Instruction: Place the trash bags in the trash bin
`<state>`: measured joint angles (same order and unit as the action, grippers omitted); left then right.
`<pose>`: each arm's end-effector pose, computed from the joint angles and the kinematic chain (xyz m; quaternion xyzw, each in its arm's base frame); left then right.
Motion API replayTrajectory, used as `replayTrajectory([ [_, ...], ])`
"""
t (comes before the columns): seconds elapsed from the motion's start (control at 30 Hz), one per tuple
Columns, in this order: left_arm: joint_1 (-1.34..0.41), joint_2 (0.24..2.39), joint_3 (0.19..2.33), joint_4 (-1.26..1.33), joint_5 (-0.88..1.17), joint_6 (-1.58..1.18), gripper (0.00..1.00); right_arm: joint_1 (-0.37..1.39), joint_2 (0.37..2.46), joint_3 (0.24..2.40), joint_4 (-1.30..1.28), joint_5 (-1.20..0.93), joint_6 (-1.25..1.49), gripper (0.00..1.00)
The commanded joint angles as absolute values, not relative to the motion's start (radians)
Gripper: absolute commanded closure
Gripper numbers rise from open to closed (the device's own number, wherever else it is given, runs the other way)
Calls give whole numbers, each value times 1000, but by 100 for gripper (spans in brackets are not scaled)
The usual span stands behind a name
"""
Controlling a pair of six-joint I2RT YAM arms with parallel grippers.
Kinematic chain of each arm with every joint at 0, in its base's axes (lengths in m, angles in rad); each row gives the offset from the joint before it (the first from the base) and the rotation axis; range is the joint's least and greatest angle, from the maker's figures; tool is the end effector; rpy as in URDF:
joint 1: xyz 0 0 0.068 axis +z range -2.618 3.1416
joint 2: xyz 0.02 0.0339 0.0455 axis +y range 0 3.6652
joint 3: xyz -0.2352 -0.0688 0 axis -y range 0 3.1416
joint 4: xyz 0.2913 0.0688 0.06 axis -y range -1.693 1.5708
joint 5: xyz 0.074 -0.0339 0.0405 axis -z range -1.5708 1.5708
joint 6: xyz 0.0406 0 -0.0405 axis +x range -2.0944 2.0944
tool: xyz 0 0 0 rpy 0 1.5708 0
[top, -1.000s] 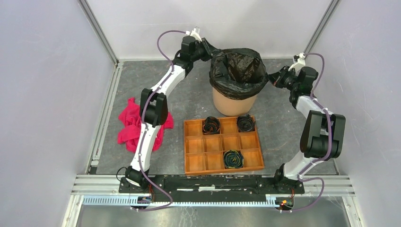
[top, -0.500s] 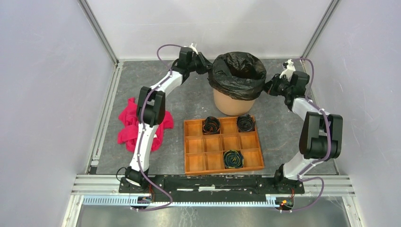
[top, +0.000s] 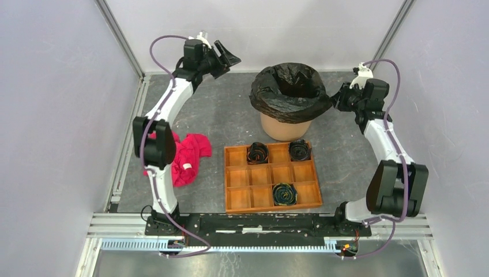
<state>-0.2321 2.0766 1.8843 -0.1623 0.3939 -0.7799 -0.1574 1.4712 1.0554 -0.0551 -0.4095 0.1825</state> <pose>0.5180 -0.1384 0.2838 -0.1101 0.8051 -0.4120 0.4122 0.3842 -0.0446 0.2343 0.0364 0.8407 0.1798 0.5095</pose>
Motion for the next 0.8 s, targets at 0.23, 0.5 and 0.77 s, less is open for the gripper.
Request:
replayTrajectory([
  [0.23,-253,1622,1373,55,469,-893,6,-161,1139,940,-61,-260,148,17],
  [0.5,-254,1617,1064,519,664,-1267,0,-165,967,746,108,-565,232,9],
  [0.77,-335,1789,994,940,649,-1528,13,-117,1019,641,331,-796,365,9],
])
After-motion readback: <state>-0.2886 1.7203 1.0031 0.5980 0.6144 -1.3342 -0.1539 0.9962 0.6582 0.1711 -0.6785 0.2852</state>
